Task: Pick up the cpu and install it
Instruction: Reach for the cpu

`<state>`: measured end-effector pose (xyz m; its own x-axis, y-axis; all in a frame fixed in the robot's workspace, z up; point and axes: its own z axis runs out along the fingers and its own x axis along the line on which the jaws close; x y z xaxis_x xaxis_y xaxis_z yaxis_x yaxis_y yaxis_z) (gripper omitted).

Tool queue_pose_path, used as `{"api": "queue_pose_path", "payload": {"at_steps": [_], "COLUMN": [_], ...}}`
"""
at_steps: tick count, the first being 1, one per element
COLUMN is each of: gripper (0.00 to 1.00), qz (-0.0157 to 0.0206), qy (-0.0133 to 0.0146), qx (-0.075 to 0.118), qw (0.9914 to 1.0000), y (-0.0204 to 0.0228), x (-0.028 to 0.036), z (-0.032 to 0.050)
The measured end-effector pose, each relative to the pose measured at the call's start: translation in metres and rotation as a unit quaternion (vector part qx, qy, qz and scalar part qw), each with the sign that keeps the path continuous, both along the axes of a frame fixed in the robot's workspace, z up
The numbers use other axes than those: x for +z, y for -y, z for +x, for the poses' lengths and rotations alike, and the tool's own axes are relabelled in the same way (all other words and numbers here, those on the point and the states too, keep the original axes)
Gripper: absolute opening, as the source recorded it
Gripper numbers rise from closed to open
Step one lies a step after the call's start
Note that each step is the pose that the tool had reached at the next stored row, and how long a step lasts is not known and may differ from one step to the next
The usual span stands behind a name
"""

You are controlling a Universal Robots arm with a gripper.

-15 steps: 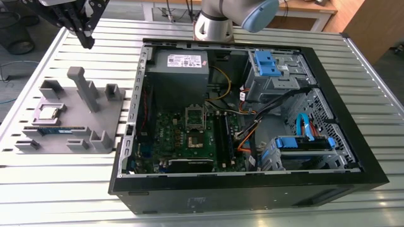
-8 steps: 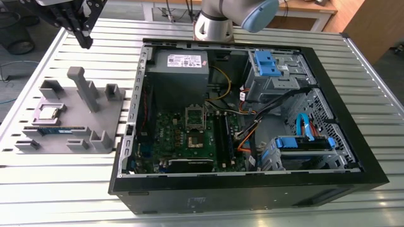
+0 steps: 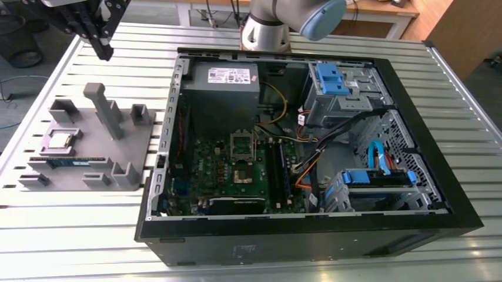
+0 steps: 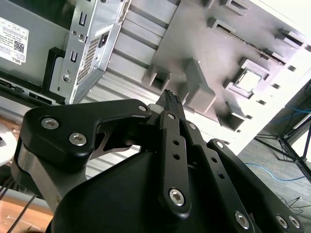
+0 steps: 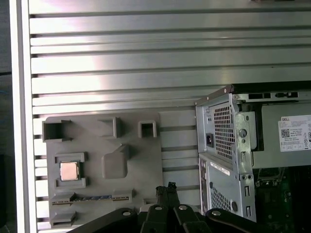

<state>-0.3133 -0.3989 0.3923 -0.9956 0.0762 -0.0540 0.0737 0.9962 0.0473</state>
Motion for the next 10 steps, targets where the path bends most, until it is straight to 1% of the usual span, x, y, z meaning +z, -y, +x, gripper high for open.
{"api": "queue_pose_path", "payload": {"at_steps": [5, 10], "gripper": [0.11, 0.11], "qz": [0.0, 0.0], "qy": [0.0001, 0.0001], "qx": [0.0, 0.0], "qw": [1.0, 1.0], "y": [0.0002, 0.0014], "x": [-0.0002, -0.0012], "z": [-0.0016, -0.0027]}}
